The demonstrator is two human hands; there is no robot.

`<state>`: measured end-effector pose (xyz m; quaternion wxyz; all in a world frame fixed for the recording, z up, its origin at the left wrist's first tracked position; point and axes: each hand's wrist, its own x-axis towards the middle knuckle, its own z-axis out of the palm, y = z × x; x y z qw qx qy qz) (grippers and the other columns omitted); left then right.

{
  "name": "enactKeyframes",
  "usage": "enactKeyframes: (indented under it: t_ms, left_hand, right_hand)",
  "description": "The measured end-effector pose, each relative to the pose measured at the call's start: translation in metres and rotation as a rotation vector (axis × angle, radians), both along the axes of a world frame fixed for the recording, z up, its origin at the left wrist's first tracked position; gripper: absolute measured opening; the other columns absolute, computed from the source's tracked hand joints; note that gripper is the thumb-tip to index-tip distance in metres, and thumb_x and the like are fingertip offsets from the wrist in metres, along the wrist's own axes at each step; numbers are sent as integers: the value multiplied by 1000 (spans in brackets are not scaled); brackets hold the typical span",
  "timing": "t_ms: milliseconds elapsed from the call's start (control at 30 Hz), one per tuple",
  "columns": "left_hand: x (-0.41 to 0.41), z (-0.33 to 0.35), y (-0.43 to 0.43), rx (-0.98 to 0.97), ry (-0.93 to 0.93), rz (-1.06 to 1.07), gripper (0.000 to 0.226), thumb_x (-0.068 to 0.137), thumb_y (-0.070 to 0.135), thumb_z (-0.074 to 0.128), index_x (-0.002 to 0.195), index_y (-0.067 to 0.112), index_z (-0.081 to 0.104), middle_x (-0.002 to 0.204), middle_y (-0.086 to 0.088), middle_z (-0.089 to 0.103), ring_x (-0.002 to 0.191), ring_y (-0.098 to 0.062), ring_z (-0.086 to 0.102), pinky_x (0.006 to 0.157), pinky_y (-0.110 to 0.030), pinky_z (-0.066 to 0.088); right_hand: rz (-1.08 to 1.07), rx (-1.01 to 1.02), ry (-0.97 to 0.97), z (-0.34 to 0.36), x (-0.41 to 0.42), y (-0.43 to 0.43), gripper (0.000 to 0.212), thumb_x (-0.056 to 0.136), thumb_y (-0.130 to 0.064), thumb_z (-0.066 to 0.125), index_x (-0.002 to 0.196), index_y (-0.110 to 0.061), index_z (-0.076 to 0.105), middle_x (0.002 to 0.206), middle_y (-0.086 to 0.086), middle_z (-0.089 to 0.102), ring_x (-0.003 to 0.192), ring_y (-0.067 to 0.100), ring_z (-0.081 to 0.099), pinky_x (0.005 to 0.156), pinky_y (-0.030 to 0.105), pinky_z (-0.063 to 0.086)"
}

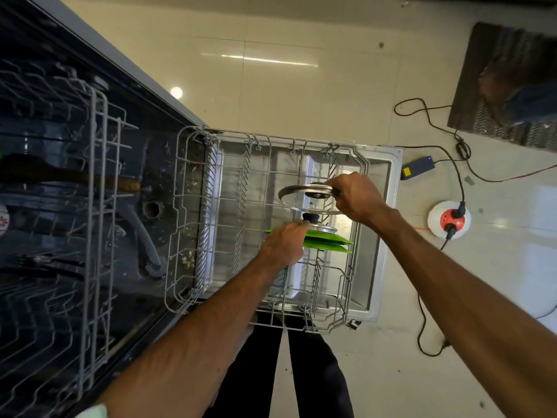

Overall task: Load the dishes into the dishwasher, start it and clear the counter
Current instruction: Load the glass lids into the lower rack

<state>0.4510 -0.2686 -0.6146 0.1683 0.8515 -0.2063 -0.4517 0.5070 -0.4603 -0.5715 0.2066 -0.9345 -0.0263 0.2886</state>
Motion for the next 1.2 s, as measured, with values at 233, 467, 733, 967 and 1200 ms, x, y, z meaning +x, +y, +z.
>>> enactKeyframes:
  t_ms: [233, 467, 733, 967, 1200]
  left_hand:
    - [-8, -1, 1, 15, -30, -51, 73, 87, -4, 60, 153, 5, 31, 156, -14, 39, 138, -34, 45, 107, -49, 46]
    - [-8, 3, -1, 29, -18, -27, 77, 90, -5, 59, 157, 4, 22, 163, -17, 26, 145, -32, 37, 114, -47, 40]
    - [-6, 2, -4, 51, -25, -39, 77, 92, -2, 60, 158, 5, 21, 164, -15, 23, 145, -32, 37, 116, -45, 38]
    - [-6, 2, -5, 62, -24, -64, 79, 91, -3, 60, 158, 4, 19, 165, -17, 20, 144, -33, 38, 114, -46, 40]
    - [-6, 3, -4, 55, -11, -42, 80, 89, -6, 60, 158, 4, 19, 165, -17, 20, 147, -33, 34, 116, -45, 37]
  right_hand:
    - [47, -52, 18, 0, 3, 9, 23, 91, -5, 62, 111, -12, 73, 74, 2, 60, 63, 21, 56, 64, 31, 50]
    - [44, -49, -34, 6, 8, -1, 33, 91, -2, 58, 118, -14, 73, 74, 11, 67, 60, 27, 60, 66, 42, 59]
    - [92, -64, -11, 9, 21, -3, 31, 92, -4, 60, 118, -13, 73, 74, 7, 64, 63, 25, 61, 66, 40, 56]
    - [173, -92, -7, 3, 31, 14, 36, 89, -6, 63, 123, -15, 70, 82, 9, 64, 68, 24, 51, 73, 41, 55]
    - [229, -40, 83, 8, 42, 7, 27, 89, -8, 65, 114, -11, 74, 86, 10, 72, 72, 28, 69, 73, 46, 61]
